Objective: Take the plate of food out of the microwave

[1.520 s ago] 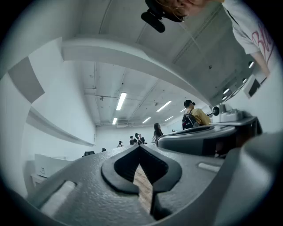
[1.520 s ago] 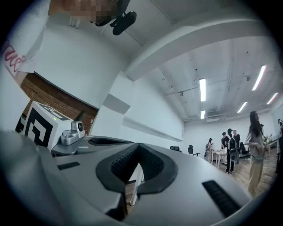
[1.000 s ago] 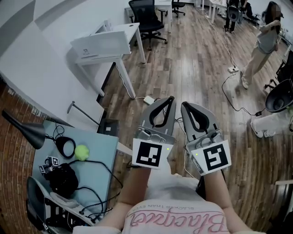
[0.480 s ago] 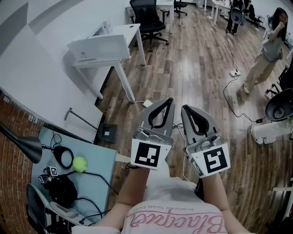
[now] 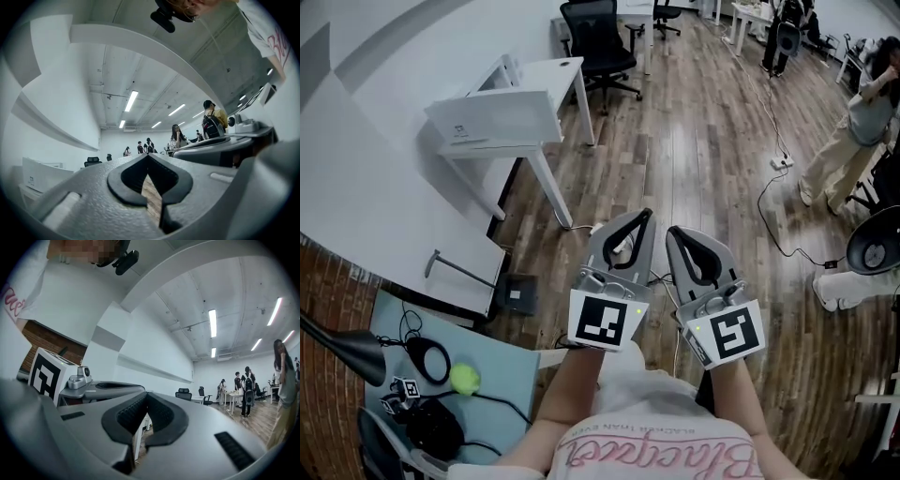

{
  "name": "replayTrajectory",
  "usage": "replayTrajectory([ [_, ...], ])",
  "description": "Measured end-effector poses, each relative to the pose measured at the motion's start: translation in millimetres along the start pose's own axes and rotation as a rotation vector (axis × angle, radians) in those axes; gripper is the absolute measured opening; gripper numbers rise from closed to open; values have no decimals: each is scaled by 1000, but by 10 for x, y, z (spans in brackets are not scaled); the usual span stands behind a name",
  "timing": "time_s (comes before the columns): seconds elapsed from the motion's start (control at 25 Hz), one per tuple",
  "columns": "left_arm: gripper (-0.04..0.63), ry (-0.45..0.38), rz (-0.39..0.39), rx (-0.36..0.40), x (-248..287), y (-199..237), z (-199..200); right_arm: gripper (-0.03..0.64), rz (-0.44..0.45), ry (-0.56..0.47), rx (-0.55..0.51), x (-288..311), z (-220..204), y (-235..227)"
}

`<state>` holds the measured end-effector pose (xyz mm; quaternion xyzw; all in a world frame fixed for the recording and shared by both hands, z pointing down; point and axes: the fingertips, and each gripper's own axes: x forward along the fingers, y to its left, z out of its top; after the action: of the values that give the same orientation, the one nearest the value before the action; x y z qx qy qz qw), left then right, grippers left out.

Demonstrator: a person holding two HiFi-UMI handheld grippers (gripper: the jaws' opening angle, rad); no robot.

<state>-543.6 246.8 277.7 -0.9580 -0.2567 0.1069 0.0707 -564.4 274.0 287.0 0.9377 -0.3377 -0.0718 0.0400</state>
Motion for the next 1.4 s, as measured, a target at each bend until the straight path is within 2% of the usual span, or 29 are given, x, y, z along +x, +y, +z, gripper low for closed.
replayTrajectory([
  [0.32,5,-5,-16,-1,500,693,-141,11,-22,2,9,813,-48,-270],
  [0.68,5,0,-31,-33,836,1292,-411,11,-24,27,1,1555,-236,-341],
  [1.12,5,18,-42,-47,1011,1488,-618,11,-30,58,5,1842,-393,-408],
  [1.4,5,20,-21,-38,1248,1588,-686,11,-4,43,8,2054,-437,-628],
])
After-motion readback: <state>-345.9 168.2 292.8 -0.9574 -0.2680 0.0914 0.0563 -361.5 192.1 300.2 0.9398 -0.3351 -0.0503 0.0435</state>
